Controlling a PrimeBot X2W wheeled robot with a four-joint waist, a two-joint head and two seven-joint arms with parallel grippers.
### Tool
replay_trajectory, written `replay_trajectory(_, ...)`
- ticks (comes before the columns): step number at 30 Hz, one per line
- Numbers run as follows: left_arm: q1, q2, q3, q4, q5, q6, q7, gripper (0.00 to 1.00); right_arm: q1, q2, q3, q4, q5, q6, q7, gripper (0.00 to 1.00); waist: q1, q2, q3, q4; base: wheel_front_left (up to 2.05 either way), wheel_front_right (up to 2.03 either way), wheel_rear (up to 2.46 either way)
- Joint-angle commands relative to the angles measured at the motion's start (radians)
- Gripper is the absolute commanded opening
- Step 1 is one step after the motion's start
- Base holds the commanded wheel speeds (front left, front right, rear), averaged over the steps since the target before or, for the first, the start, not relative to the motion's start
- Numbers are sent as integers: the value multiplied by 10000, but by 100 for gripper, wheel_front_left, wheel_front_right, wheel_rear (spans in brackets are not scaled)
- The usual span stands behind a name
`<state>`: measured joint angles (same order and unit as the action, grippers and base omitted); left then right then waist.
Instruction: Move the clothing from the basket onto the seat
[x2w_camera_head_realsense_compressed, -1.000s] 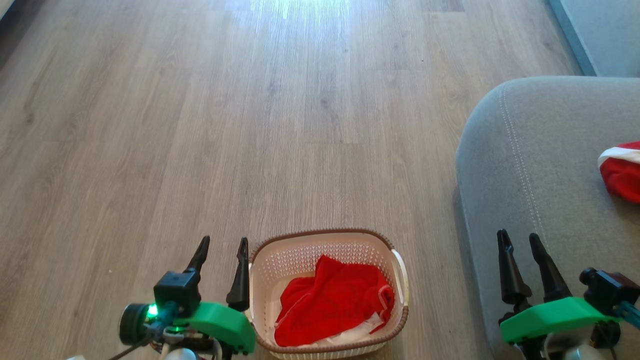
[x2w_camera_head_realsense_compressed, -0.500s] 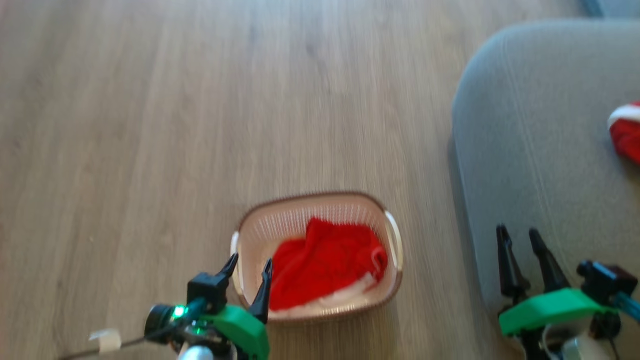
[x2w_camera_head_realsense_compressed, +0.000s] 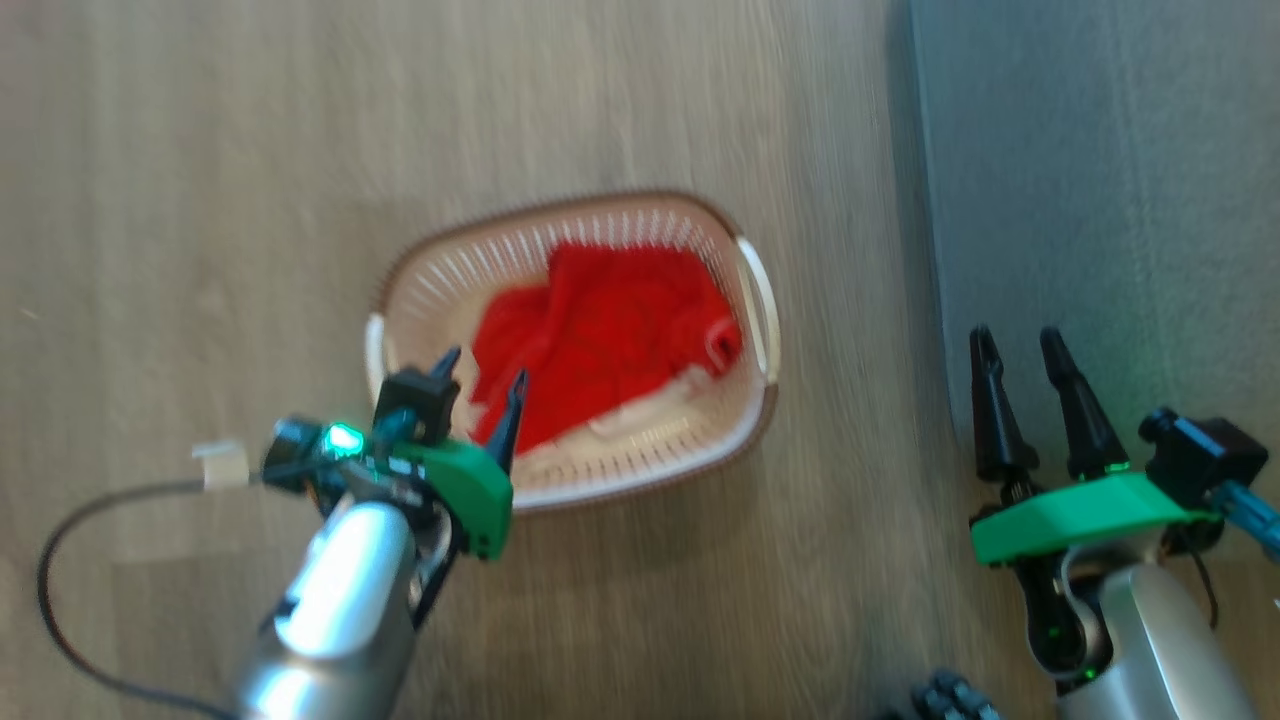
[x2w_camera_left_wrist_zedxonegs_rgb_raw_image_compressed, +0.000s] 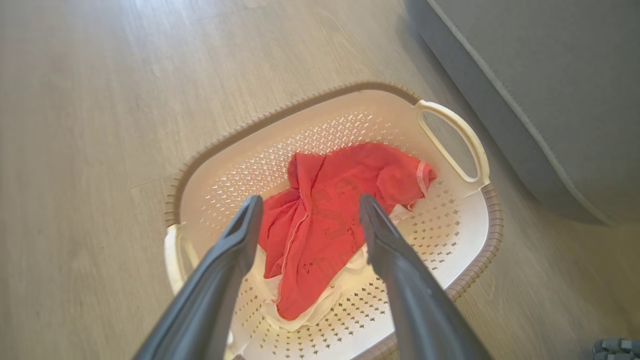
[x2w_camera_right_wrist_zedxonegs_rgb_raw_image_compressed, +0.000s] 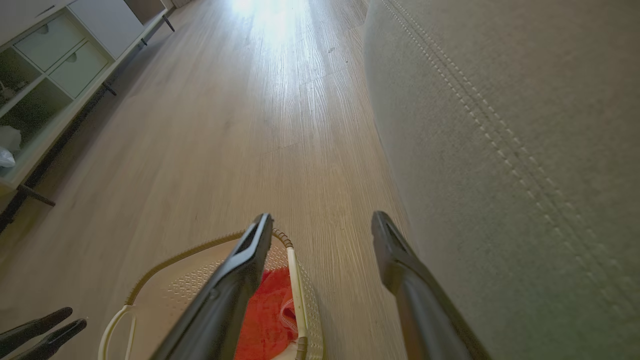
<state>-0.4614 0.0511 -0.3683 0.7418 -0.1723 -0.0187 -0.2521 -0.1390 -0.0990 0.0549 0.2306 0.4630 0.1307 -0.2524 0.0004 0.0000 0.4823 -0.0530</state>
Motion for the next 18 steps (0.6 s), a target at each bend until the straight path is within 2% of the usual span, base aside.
replay_trajectory(1, -492, 229, 161, 191, 307, -100, -97, 100, -143, 72, 199, -388, -118, 0, -93, 100, -4, 0, 1542, -754, 0, 0, 0)
replay_trajectory(7, -1901, 505, -324, 1552, 1091, -281, -97, 100, -346, 326, 462, -639, -110, 0, -93, 100, -4, 0, 2587, -1359, 0, 0, 0)
replay_trajectory(18, -3840, 812, -858, 4480, 1710, -133, 118, 100, -614, 481, 1534, -1101, 49, 0, -93, 100, -4, 0, 3661, -2486, 0, 0, 0)
